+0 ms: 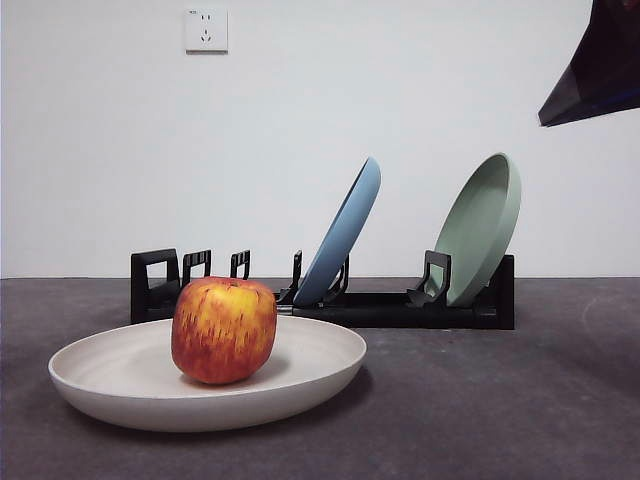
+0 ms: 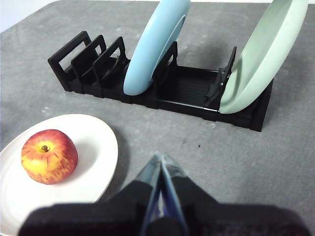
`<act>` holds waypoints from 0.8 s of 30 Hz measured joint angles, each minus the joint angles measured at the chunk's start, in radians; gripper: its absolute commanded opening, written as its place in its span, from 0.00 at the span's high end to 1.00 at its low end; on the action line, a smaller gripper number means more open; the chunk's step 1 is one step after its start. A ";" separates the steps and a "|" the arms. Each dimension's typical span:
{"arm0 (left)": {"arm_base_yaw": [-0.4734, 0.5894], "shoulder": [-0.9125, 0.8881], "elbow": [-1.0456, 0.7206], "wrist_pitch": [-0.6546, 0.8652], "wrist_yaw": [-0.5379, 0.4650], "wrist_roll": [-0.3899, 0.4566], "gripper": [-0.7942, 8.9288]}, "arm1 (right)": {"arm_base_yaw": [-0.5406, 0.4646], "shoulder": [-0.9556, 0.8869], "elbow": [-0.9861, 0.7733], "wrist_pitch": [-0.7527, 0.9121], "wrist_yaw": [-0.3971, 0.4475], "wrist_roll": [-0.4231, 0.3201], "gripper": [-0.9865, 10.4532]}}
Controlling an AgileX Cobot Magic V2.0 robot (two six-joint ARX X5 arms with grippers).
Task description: Take the yellow plate from the plate rack,put the plate on the table,take the apple from the table,put the apple in the plate
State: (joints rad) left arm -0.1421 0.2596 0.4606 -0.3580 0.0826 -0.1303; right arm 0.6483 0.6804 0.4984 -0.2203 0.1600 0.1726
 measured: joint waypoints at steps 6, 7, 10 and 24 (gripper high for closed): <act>0.129 -0.114 -0.114 0.007 0.000 0.097 0.92 | 0.000 0.000 0.000 0.000 0.000 0.000 0.93; 0.147 -0.127 -0.139 0.008 0.000 0.111 0.92 | 0.000 0.000 0.000 0.000 0.000 0.000 0.93; 0.193 -0.153 -0.211 0.058 0.000 0.140 0.92 | 0.000 0.000 0.000 0.000 0.000 0.000 0.93; 0.227 -0.234 -0.431 0.190 0.000 0.167 0.92 | 0.000 0.000 0.000 0.000 0.000 0.000 0.93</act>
State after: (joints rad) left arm 0.0849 0.0254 0.0299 -0.1684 0.0822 0.0372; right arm 0.6483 0.6804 0.4984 -0.2203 0.1600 0.1726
